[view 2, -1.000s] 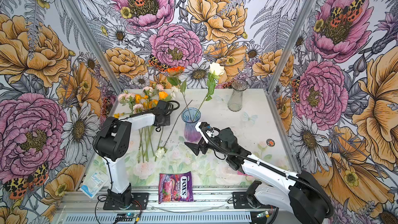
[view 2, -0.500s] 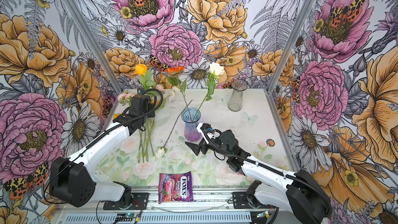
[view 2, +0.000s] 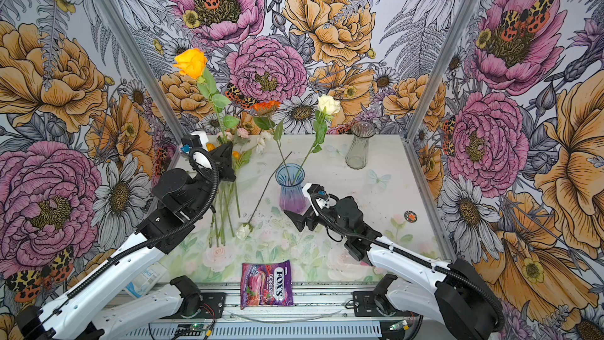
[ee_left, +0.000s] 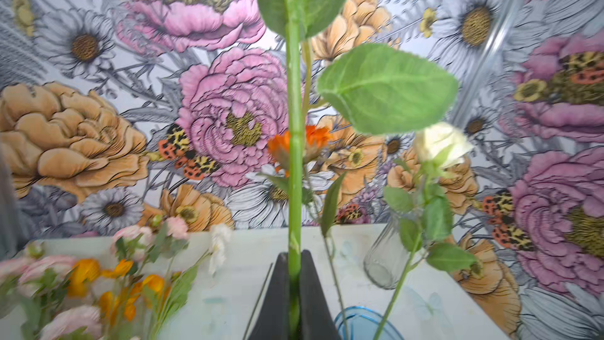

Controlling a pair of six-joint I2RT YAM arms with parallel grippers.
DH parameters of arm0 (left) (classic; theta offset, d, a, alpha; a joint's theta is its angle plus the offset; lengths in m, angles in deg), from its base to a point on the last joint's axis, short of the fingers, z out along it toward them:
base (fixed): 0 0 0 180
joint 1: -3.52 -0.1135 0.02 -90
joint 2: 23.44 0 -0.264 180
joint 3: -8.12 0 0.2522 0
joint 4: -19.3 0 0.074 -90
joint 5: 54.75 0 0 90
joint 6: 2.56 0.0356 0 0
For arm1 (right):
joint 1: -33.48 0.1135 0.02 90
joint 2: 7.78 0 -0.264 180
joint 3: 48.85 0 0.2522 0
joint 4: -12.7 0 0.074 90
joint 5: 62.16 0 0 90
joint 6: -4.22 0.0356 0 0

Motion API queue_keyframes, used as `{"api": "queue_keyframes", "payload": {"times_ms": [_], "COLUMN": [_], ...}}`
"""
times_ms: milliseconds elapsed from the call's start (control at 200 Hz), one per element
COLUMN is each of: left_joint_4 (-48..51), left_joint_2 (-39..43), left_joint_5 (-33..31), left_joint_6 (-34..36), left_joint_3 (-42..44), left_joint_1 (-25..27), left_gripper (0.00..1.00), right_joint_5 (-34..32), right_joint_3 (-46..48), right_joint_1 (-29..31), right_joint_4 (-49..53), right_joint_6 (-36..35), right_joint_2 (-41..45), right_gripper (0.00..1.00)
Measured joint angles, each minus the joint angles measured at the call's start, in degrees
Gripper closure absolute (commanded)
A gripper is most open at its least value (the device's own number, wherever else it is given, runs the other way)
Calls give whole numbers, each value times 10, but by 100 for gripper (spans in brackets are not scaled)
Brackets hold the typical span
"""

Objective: Arrange the flowers into the vase
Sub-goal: 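Lift the yellow rose upward out of the bundle with the left gripper, then carry the yellow rose over the vase and lower its stem in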

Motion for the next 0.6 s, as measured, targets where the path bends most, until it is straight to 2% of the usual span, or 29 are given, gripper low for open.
{"api": "queue_keyframes", "payload": {"times_ms": [160, 280, 395, 601], "left_joint_4": [-103, -184, -254, -304], "left_joint_2": [-87, -147, -196, -261], "left_joint_5": [0, -4, -9, -24], "left_joint_6": [43, 77, 104, 132], "left_joint_3": [-78, -111, -115, -120], "left_joint_1": [75, 111, 126, 127], "left_gripper": [100, 100, 100, 100], "right_joint_5": [1, 2, 3, 6], "right_joint_3": [5, 7, 9, 12], "right_joint_1": [-14, -22, -26, -26], "right_joint_4": [-2, -2, -2, -3], "right_joint_6": [7, 13, 17, 20], "right_joint_2": [7, 8, 8, 15], "right_gripper": [0, 1, 0, 0]}}
